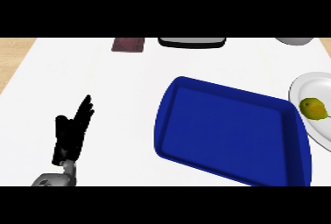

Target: Pick the pear from the tray and place it in the plate

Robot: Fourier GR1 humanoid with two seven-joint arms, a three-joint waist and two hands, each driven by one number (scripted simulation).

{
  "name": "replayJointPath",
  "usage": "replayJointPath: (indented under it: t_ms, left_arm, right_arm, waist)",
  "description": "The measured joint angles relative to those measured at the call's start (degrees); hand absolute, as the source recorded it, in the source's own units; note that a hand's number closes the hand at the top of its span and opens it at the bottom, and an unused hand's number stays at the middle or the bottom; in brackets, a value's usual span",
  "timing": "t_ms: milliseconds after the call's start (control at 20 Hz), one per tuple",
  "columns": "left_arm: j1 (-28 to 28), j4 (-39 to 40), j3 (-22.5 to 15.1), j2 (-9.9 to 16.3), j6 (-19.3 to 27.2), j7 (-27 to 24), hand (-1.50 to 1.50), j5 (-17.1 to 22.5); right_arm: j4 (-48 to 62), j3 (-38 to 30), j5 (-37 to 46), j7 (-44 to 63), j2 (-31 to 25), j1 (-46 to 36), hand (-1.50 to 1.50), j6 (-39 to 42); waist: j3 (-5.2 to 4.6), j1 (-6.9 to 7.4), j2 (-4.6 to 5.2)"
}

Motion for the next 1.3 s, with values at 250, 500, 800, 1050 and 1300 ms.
replayJointPath:
  t_ms: [250,500,800,1050,1300]
  left_arm:
    - [-1.4,1.3,-0.2,-0.7,0.6,-0.2,0.00,-0.5]
    - [-1.2,0.5,-0.2,-0.7,0.4,0.4,0.00,-0.4]
    - [-0.2,-0.1,-0.3,-0.8,0.1,0.2,0.00,-0.3]
    - [-0.4,0.1,-0.2,-0.6,-0.3,0.1,0.00,-0.1]
    - [-0.1,-0.1,0.0,-0.4,-0.5,-0.1,0.00,0.0]
  right_arm:
    - [0.6,-0.3,-0.1,-0.2,-1.0,0.6,-1.50,-0.9]
    - [1.3,-1.2,-0.8,-0.5,-1.8,1.3,-1.50,-1.4]
    - [1.8,-2.9,-2.3,-0.3,-3.3,2.3,-1.50,-1.4]
    - [2.5,-4.1,-3.2,0.1,-4.0,2.7,-1.50,-2.6]
    - [2.6,-4.4,-3.3,-0.1,-4.1,3.6,-1.50,-3.3]
  waist:
    - [0.08,0.01,0.16]
    - [0.13,0.19,0.14]
    - [0.22,0.35,0.18]
    - [0.29,0.50,0.35]
    - [0.34,0.63,0.40]
